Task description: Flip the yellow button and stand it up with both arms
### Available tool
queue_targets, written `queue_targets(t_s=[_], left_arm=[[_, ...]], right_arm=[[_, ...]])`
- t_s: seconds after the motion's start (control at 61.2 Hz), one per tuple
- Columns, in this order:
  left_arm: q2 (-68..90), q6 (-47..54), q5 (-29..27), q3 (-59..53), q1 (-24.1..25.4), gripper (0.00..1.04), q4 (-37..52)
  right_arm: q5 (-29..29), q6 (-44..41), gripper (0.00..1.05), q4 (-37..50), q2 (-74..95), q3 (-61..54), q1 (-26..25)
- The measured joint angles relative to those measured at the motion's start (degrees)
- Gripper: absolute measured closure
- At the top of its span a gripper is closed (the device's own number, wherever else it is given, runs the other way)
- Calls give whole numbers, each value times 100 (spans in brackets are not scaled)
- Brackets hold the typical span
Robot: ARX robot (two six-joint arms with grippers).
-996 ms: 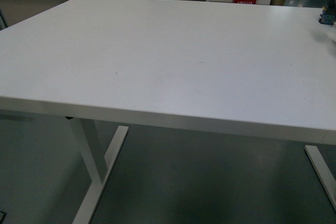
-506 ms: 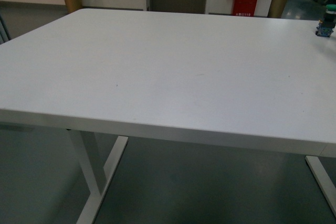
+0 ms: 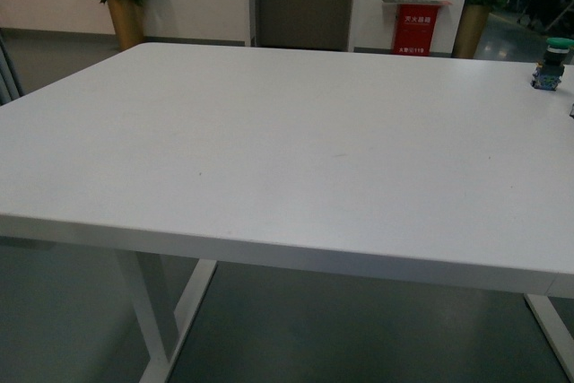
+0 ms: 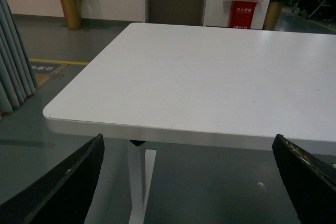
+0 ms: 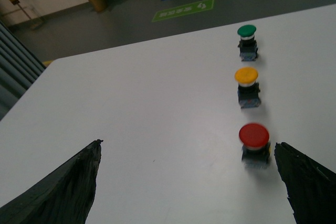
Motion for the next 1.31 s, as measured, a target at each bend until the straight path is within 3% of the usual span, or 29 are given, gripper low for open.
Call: queue_targets(t_s=[0.082, 0.147, 0.229, 0.343, 0.621, 0.882, 0.947, 1.012, 1.306], left_arm=[[0, 0, 0, 0, 0, 6, 0], [0, 0, 0, 0, 0, 6, 0], [0, 0, 0, 0, 0, 6, 0], [0, 0, 0, 0, 0, 6, 0], [0, 0, 0, 0, 0, 6, 0], [0, 0, 0, 0, 0, 6, 0], [0, 0, -2, 0, 0, 6, 0], [0, 0, -2, 0, 0, 6, 0], [-2, 0, 2, 0, 0, 6, 0]], right_arm=[[-271, 243, 8, 9, -723, -581, -205], [706, -83, 19, 1025, -1530, -1410, -87], [1469, -424, 33, 1410, -2623, -2341, 186], [1980, -623, 55, 1537, -3748, -3351, 737], [2973, -715, 102, 1733, -4489, -4483, 1676], [3501, -732, 101, 1790, -4992, -5042, 2234], [4138, -732, 101, 1788, -5145, -5169, 2715], [4190, -734, 101, 1788, -5259, -5265, 2968], [4249, -732, 101, 1088, -6260, -5545, 3021]])
